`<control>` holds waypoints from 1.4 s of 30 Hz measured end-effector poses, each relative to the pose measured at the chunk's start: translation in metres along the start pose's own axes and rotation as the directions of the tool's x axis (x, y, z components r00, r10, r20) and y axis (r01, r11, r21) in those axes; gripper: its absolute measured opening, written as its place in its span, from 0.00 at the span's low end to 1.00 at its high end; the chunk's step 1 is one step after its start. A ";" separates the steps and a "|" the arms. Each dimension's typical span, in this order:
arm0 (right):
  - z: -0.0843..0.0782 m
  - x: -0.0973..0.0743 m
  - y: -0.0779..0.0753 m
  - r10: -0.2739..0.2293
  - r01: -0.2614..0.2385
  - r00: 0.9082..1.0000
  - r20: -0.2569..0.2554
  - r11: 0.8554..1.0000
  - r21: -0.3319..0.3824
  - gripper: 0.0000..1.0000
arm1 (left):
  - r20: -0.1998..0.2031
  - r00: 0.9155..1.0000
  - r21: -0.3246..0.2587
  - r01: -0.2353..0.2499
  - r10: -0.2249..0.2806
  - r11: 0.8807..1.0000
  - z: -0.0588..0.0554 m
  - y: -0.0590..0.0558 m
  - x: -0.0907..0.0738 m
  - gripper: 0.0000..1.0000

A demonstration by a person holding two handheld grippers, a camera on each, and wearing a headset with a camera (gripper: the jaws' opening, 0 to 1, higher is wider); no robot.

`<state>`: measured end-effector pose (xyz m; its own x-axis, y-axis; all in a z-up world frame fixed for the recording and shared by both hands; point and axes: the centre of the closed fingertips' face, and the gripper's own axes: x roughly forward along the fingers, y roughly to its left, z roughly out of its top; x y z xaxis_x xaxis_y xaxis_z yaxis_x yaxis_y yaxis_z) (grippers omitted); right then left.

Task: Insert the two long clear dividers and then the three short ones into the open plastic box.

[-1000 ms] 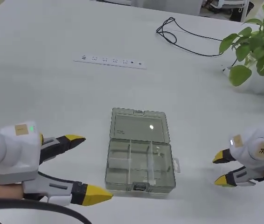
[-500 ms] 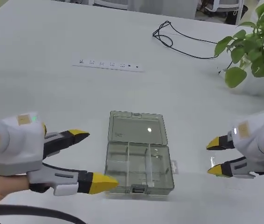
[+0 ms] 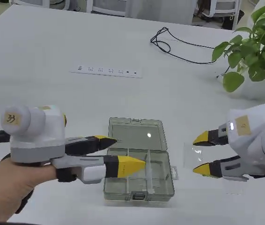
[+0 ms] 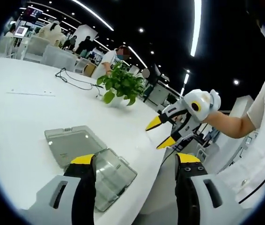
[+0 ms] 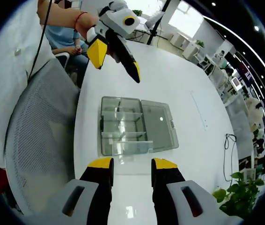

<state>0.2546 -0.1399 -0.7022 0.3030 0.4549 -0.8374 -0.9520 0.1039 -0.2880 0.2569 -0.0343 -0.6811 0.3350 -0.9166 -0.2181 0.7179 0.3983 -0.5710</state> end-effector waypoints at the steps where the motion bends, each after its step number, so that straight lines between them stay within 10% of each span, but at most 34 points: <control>1: 0.005 -0.001 0.001 -0.003 0.003 1.000 0.006 1.000 -0.002 0.33 | -0.004 1.000 -0.017 0.003 -0.003 1.000 0.000 -0.002 0.003 0.66; 23: 0.047 -0.003 0.019 -0.003 0.005 0.999 0.047 0.999 -0.040 0.33 | -0.014 0.997 -0.217 0.077 -0.082 0.973 -0.007 -0.032 0.041 0.31; 42: 0.056 -0.004 0.023 -0.009 0.012 0.999 0.037 0.997 -0.080 0.33 | -0.028 0.991 -0.259 0.118 -0.129 0.959 -0.013 -0.042 0.051 0.07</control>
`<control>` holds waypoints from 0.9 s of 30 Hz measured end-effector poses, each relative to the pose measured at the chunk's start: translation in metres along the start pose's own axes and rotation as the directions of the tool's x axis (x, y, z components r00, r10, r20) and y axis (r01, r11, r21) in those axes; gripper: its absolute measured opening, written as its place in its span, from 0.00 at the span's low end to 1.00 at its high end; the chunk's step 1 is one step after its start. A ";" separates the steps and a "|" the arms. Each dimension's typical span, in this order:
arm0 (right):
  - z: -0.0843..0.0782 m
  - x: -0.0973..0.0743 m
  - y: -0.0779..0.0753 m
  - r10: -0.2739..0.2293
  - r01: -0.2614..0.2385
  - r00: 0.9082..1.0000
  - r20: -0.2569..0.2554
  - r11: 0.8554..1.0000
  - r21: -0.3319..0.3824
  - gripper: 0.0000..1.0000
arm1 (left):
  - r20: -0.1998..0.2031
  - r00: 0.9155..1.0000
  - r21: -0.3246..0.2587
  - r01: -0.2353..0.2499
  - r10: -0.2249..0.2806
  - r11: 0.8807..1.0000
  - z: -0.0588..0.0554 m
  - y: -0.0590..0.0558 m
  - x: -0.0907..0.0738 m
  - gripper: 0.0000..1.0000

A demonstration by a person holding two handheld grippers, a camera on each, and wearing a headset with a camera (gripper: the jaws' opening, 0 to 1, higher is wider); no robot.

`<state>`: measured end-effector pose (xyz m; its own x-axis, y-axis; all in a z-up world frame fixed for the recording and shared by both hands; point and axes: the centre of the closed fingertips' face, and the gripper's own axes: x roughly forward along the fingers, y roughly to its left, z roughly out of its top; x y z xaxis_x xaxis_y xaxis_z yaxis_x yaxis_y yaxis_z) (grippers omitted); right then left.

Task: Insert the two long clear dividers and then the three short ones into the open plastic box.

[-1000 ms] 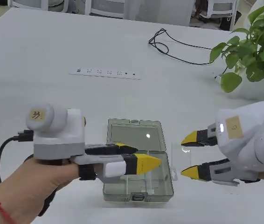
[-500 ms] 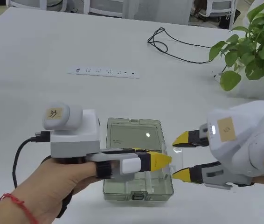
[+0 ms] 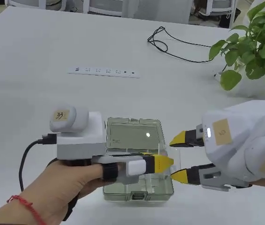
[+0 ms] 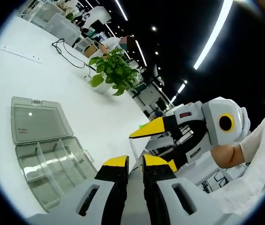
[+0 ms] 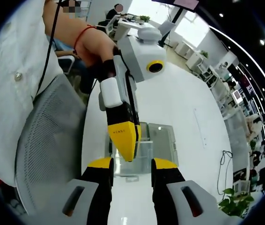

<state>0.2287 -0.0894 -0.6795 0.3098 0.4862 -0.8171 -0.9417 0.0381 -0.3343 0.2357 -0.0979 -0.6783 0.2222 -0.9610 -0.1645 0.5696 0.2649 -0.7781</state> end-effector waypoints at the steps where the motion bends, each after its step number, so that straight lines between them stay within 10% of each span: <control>1: 0.000 0.000 0.000 0.000 0.000 1.000 -0.001 1.000 -0.001 0.33 | -0.001 1.000 -0.003 0.001 -0.001 1.000 0.000 0.000 0.000 0.06; 27: -0.001 0.002 0.001 -0.022 0.020 0.999 -0.036 0.998 -0.052 0.33 | 0.006 1.000 -0.059 -0.012 0.013 0.998 -0.004 0.002 0.002 0.00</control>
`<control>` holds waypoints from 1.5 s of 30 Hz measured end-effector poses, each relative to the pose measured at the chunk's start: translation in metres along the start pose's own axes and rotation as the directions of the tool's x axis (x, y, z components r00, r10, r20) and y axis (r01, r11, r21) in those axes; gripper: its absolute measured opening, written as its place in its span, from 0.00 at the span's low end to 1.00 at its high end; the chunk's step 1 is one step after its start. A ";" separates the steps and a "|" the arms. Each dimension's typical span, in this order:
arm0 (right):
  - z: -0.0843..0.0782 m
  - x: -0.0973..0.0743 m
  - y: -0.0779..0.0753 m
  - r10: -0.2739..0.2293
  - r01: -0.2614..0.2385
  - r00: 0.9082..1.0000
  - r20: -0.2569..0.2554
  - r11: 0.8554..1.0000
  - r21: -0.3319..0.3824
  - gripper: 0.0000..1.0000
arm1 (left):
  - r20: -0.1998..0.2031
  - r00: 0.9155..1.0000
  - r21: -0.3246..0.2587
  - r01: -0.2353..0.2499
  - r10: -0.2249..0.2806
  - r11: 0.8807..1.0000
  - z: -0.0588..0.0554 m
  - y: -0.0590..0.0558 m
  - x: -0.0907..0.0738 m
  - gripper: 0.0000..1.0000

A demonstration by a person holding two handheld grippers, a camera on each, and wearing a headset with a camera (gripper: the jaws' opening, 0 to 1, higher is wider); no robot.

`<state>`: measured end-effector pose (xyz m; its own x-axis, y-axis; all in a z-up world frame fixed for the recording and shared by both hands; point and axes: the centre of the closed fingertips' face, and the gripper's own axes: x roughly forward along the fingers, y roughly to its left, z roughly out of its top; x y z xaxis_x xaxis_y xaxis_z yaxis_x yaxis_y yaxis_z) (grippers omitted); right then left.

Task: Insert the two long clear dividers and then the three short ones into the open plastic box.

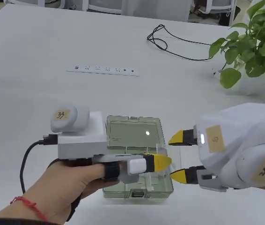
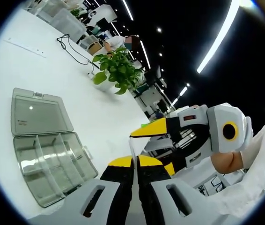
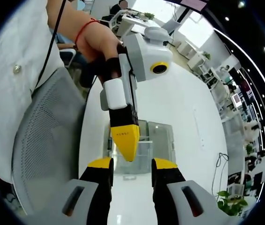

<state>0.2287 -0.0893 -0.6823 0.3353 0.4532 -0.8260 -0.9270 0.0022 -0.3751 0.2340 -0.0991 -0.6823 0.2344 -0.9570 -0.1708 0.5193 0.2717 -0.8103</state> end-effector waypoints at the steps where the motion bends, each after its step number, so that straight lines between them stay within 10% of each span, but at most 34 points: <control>1: 0.000 0.000 0.000 -0.001 0.001 1.000 0.000 1.000 -0.001 0.33 | 0.001 1.000 -0.001 0.001 -0.001 1.000 0.000 0.000 0.000 0.00; 11: 0.004 -0.005 -0.004 -0.001 0.000 1.000 0.031 1.000 0.030 0.34 | -0.007 1.000 0.053 -0.012 0.012 0.999 -0.001 0.002 0.000 0.00; 18: 0.007 -0.012 -0.008 0.030 -0.039 0.996 0.089 0.995 0.094 0.33 | -0.055 0.998 0.236 -0.013 0.026 0.972 -0.007 0.004 -0.002 0.00; 21: 0.008 -0.016 -0.011 0.063 -0.079 0.990 0.126 0.989 0.128 0.31 | -0.072 0.997 0.326 0.012 0.012 0.945 -0.008 0.001 -0.004 0.00; 31: 0.015 -0.030 -0.008 0.208 -0.254 0.950 0.231 0.948 0.191 0.21 | -0.167 0.986 0.587 0.118 -0.023 0.801 -0.019 -0.012 -0.009 0.00; 39: 0.017 -0.031 0.008 0.325 -0.375 0.910 0.256 0.909 0.180 0.16 | -0.185 0.979 0.647 0.184 -0.082 0.740 -0.021 -0.026 -0.013 0.00; 45: 0.020 -0.032 0.018 0.383 -0.436 0.883 0.272 0.883 0.172 0.11 | -0.189 0.976 0.665 0.211 -0.112 0.716 -0.021 -0.034 -0.016 0.00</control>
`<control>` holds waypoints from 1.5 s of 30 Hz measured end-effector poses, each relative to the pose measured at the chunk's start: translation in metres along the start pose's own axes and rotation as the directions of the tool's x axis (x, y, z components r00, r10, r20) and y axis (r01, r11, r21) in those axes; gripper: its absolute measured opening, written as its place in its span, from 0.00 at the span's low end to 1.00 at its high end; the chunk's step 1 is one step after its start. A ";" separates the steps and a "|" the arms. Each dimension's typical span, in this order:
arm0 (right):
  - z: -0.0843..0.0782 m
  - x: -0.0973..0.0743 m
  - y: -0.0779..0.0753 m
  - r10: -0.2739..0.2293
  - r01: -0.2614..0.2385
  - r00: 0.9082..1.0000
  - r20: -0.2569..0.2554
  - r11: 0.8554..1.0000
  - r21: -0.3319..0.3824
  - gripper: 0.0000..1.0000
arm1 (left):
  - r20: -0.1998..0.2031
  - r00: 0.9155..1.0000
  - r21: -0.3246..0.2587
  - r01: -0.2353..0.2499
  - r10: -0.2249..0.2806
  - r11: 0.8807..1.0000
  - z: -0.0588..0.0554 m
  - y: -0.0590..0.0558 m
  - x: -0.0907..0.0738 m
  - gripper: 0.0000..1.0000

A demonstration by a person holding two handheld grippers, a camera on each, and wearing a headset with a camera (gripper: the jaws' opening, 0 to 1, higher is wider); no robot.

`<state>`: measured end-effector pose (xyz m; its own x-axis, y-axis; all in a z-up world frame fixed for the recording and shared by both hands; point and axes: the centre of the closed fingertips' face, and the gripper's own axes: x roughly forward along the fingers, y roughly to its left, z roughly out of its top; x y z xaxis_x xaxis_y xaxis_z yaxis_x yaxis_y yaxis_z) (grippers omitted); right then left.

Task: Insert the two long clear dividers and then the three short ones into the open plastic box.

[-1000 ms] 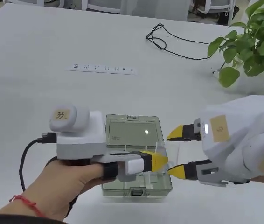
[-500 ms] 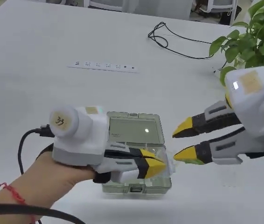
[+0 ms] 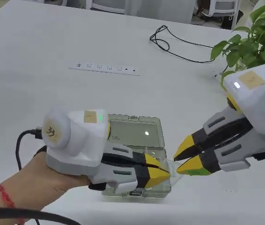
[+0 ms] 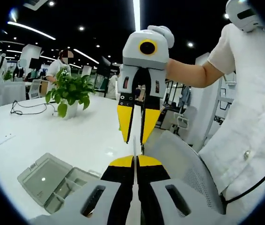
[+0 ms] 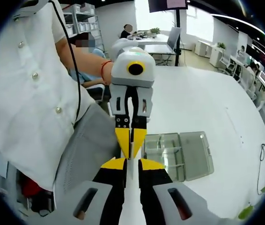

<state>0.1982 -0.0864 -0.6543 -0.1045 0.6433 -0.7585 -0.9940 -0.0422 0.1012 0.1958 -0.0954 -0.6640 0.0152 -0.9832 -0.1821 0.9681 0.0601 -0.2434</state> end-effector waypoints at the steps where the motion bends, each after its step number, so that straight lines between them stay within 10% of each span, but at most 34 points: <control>1: 0.000 0.000 0.001 0.008 -0.008 1.000 0.000 1.000 0.004 0.10 | 0.000 1.000 0.004 0.002 -0.002 1.000 0.000 -0.001 0.000 0.00; 45: 0.004 0.013 0.011 0.073 -0.073 0.997 -0.003 0.997 -0.009 0.03 | 0.023 1.000 0.062 -0.012 0.010 0.998 0.000 -0.003 -0.003 0.03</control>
<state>0.1865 -0.0760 -0.6604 -0.1767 0.6358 -0.7513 -0.9840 -0.0960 0.1501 0.1927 -0.0923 -0.6627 0.0311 -0.9862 -0.1627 0.9815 0.0609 -0.1814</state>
